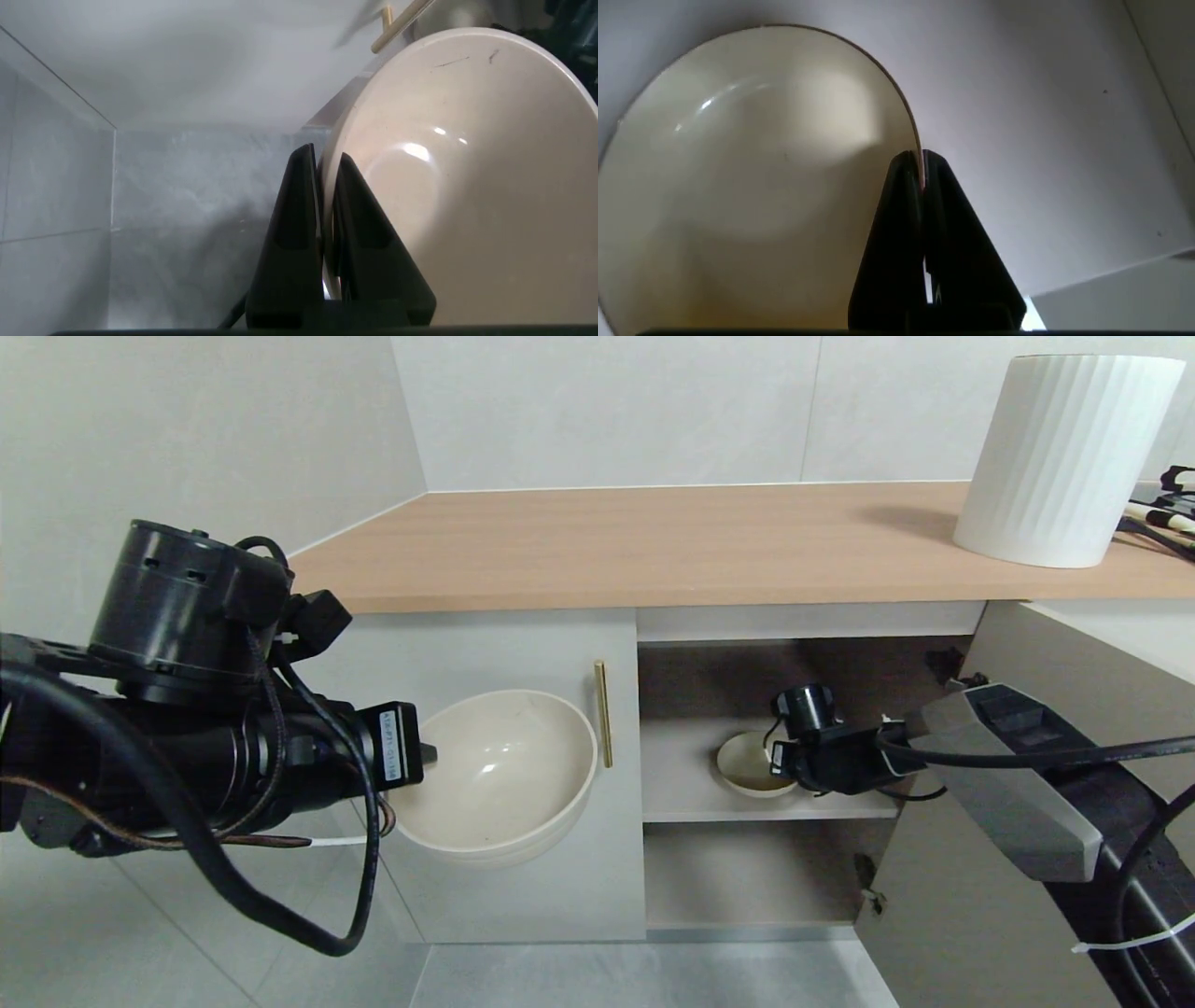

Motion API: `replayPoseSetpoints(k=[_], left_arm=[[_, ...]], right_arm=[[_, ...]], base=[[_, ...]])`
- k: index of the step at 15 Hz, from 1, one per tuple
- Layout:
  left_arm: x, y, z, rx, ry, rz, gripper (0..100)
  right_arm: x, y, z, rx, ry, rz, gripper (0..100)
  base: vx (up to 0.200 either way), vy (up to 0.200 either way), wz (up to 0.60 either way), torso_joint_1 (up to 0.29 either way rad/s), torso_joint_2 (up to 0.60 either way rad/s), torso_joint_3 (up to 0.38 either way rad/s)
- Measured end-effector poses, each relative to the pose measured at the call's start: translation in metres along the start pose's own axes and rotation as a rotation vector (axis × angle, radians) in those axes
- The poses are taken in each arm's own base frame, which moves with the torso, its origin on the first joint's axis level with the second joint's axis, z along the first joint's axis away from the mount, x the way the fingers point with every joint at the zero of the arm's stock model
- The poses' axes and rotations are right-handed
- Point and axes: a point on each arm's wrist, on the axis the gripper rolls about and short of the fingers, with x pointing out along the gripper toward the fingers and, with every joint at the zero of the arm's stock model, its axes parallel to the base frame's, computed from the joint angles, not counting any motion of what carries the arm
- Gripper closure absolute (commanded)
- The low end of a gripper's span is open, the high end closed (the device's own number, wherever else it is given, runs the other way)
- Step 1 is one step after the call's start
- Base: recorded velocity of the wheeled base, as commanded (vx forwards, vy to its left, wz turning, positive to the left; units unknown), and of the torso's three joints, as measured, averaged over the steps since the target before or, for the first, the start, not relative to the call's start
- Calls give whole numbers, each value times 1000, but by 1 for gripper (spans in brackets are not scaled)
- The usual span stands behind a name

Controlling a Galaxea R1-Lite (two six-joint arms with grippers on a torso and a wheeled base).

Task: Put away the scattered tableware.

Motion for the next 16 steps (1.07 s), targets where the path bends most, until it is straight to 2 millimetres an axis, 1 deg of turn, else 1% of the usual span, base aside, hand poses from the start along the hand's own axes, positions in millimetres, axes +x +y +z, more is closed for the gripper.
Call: replayPoseSetpoints(k=[5,6,9,12,14,15,16], left_arm=[[0,0,0,1,0,-2,100],[0,-1,0,0,-1,-2,100],[0,0,0,0,0,-2,100],[3,-1,0,17,0,-2,100],[7,-3,-1,33,-1,-5,100],[11,-7,-4,56,-3,-17,100],[18,-13,-10,82,-5,-31,100]], right_arm=[[4,1,-3,-1,3,-2,100],[4,1,-4,-2,4,-2,0],[0,-2,-4,-4,17,-6,0],[-17,-7,-4,9,47,4,0],[-41,-10,1,-3,72,49,0],[-57,-9,4,-19,89,93,0],[-83,-6,9,-39,95,154,0]], base=[[0,0,0,0,0,0],[0,0,0,0,0,0],[0,0,0,0,0,0],[0,0,0,0,0,0],[0,0,0,0,0,0],[0,0,0,0,0,0],[0,0,0,0,0,0]])
